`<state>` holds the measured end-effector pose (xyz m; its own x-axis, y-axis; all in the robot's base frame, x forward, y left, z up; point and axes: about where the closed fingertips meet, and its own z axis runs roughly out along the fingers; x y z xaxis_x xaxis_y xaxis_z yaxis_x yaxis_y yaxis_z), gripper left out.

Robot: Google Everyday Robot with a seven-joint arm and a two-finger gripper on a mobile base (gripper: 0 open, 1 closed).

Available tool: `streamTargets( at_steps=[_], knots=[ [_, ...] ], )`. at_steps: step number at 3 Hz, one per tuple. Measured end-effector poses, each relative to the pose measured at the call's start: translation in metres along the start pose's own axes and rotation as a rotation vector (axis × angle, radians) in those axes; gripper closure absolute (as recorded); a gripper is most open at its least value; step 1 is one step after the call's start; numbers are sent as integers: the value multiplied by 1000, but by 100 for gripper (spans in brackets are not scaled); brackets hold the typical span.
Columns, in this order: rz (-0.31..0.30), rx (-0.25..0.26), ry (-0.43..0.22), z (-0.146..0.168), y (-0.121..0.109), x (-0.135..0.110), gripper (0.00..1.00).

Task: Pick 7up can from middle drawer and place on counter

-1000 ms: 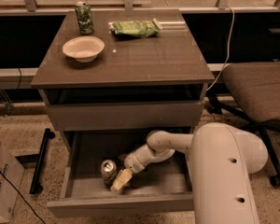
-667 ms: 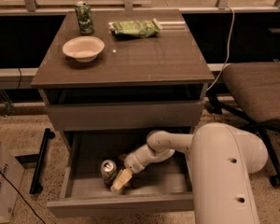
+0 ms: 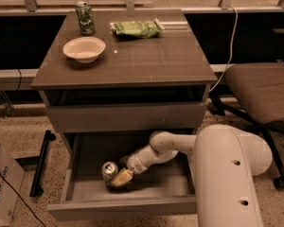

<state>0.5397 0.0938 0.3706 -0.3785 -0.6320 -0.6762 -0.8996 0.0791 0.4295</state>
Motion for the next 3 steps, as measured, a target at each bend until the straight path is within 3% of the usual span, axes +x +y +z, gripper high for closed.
streamTargets(
  at_steps=[1, 2, 3],
  knots=[
    [0, 0, 0, -1, 1, -2, 49],
    [0, 0, 0, -1, 1, -2, 26],
    [-122, -11, -34, -12, 24, -24, 3]
  ],
)
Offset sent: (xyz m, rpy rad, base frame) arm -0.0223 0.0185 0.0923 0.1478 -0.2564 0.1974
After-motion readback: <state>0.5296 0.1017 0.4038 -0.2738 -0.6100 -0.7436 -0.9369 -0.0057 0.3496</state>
